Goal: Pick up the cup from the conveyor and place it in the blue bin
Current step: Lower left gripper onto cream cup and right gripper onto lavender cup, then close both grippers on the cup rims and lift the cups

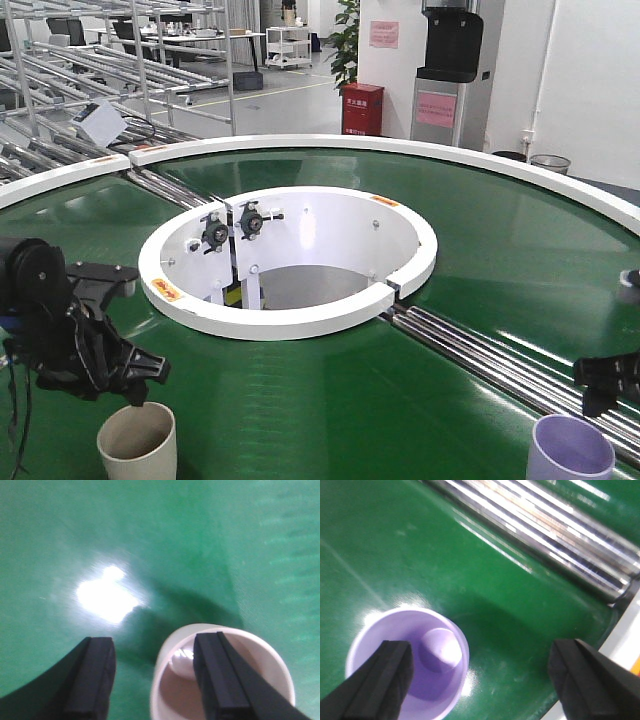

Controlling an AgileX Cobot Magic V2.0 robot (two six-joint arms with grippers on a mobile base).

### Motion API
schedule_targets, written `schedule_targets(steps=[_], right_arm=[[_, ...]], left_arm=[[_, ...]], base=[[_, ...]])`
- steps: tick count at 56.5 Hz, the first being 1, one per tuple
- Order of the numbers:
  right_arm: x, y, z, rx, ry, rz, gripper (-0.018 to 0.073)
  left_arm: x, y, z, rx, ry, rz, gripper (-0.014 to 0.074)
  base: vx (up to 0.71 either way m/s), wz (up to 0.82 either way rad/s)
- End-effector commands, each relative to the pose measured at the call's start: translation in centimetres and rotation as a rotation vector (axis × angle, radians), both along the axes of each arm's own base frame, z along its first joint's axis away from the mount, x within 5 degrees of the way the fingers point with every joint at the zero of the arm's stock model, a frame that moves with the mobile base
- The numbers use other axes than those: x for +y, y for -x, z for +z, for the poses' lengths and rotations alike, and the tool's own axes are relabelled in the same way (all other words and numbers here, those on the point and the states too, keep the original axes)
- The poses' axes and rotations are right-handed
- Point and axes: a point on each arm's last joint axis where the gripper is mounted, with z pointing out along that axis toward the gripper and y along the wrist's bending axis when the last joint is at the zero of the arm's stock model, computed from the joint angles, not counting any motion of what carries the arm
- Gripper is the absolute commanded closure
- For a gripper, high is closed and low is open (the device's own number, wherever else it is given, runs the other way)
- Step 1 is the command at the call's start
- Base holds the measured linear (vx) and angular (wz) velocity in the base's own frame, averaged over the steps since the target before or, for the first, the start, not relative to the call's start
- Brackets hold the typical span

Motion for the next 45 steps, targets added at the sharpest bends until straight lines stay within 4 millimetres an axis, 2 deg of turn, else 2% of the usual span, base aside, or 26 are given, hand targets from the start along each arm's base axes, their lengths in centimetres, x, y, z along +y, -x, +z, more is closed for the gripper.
schedule_targets(steps=[1,11,17,22,26,33,39,45], right_arm=[[-0.3,-0.8,1.0,-0.063,0.02,0.006,-0.0035],[-0.4,-2.2,-2.0,0.02,0.011,0.006,-0.0029],[-0.4,-2.9,-3.9,0.075,0.005,0.009,0.0008],[-0.4,-3.3,-5.2,0.108,-0.004,0.007,0.0103],[-0.4,-3.5,-5.6,0.12,-0.009,0.015,0.0246],[-0.1,-3.4,-5.2,0.104,-0.022,0.041,0.0573],[0.1,-2.8,-3.3,0.047,-0.032,0.063,0.0574],[0.5,-1.7,-0.4,-0.044,-0.044,0.076,0.0573]], left_arm=[[-0.3,-0.3,1.6,-0.058,0.04,-0.009,0.012],[-0.6,-1.0,-0.8,0.017,0.04,-0.014,0.0155],[-0.7,-1.3,-2.1,0.058,0.033,-0.016,0.019],[-0.8,-1.4,-2.8,0.075,0.028,-0.025,0.0237],[-1.0,-1.5,-2.8,0.071,0.019,-0.046,0.0287],[-1.3,-1.2,-1.9,0.035,0.013,-0.085,0.0449],[-1.3,-0.7,0.2,-0.031,0.021,-0.087,0.0607],[-1.2,0.5,3.6,-0.141,0.033,-0.099,0.0598]], base=[[0.0,0.0],[0.0,0.0],[0.0,0.0],[0.0,0.0],[0.0,0.0],[0.0,0.0],[0.0,0.0],[0.0,0.0]])
